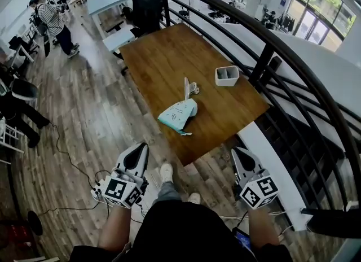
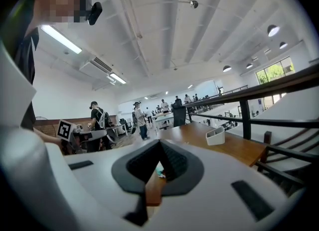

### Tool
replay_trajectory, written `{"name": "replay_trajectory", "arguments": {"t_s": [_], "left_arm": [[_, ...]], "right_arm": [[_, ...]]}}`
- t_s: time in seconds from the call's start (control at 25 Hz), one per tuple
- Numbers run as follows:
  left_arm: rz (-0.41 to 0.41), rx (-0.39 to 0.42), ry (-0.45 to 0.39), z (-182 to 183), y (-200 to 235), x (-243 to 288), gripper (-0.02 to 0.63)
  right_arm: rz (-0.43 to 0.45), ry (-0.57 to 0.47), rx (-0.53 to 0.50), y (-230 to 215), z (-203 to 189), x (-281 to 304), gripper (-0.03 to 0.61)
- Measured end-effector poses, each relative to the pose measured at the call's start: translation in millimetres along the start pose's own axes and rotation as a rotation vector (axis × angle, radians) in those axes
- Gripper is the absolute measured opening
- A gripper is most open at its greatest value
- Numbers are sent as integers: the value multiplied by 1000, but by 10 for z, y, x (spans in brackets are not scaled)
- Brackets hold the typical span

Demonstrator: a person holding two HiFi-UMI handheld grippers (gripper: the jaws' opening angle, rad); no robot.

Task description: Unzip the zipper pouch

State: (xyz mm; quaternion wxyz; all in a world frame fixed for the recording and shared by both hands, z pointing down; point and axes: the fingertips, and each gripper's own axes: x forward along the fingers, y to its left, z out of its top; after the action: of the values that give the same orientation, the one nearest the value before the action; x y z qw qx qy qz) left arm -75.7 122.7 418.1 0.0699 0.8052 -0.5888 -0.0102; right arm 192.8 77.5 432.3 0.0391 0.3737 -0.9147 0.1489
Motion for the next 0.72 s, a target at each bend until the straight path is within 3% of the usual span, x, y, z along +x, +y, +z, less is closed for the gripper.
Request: {"name": "replay_trajectory", "arguments": {"t_s": [0.2,0.6,0.72], "left_arm": [[6,8,9,-48,51,-8,12],[-160,74,-29,235,215,174,12],[-185,57,-35,249,291,213,12]], "right_arm": [[3,23,1,-3,-153,65,-5],[-152,-81,-48,194,112,43,-8],[-166,-74,-65,287,131,131,-8]]}}
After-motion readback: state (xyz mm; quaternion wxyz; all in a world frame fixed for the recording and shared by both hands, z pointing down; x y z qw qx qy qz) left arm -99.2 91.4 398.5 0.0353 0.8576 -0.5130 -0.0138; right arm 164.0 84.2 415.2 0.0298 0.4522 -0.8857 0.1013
